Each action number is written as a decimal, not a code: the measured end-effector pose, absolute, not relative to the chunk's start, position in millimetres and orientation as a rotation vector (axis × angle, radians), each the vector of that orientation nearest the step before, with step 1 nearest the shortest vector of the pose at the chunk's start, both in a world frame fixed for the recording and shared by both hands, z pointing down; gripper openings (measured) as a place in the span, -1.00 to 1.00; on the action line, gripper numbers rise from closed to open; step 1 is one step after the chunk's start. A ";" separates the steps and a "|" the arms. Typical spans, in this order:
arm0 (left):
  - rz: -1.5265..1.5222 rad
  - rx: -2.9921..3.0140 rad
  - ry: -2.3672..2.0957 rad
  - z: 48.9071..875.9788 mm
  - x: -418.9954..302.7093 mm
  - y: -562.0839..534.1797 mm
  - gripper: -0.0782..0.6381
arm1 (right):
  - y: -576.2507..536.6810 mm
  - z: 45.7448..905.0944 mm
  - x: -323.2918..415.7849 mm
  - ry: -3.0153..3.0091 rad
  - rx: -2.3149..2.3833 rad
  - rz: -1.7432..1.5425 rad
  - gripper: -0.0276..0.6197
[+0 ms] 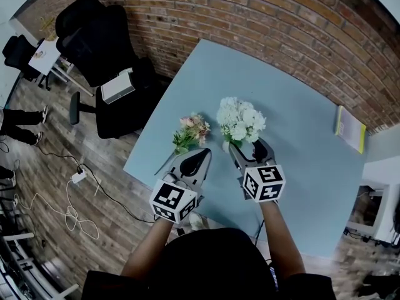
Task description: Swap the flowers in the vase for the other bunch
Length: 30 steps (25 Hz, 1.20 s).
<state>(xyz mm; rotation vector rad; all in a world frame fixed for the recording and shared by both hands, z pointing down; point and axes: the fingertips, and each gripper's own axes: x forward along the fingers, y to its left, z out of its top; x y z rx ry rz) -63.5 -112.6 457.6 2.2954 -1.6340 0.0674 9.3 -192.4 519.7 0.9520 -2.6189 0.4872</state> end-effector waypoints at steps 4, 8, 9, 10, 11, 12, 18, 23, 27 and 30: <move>0.075 2.285 -1.639 460.3 -66.3 -114.0 -0.76 | -196.3 522.9 4.6 -2.616 0.932 0.484 0.02; 0.071 2.264 -1.649 464.2 -69.9 -114.0 -0.76 | -198.8 524.9 -0.5 -2.626 0.907 0.488 0.02; 0.073 2.259 -1.650 465.8 -70.8 -113.7 -0.76 | -199.3 525.7 -2.0 -2.626 0.901 0.485 0.02; 0.077 2.255 -1.651 467.2 -71.5 -113.6 -0.76 | -199.8 526.4 -3.7 -2.625 0.893 0.484 0.02; 0.080 2.251 -1.651 468.2 -71.9 -113.8 -0.76 | -200.2 527.2 -5.3 -2.623 0.886 0.483 0.02; 0.082 2.249 -1.652 468.7 -72.0 -114.2 -0.76 | -200.5 528.0 -6.5 -2.622 0.880 0.483 0.02; 0.079 2.236 -1.658 470.3 -74.0 -115.9 -0.76 | -202.8 533.1 -12.4 -2.611 0.858 0.471 0.02; 0.080 2.216 -1.670 475.2 -77.1 -114.9 -0.76 | -206.3 537.0 -17.6 -2.611 0.841 0.474 0.02; 0.076 2.203 -1.682 477.7 -80.4 -115.1 -0.76 | -209.8 538.5 -22.1 -2.612 0.833 0.467 0.02; 0.071 2.187 -1.693 478.9 -85.0 -114.7 -0.76 | -212.0 539.5 -25.9 -2.610 0.826 0.460 0.02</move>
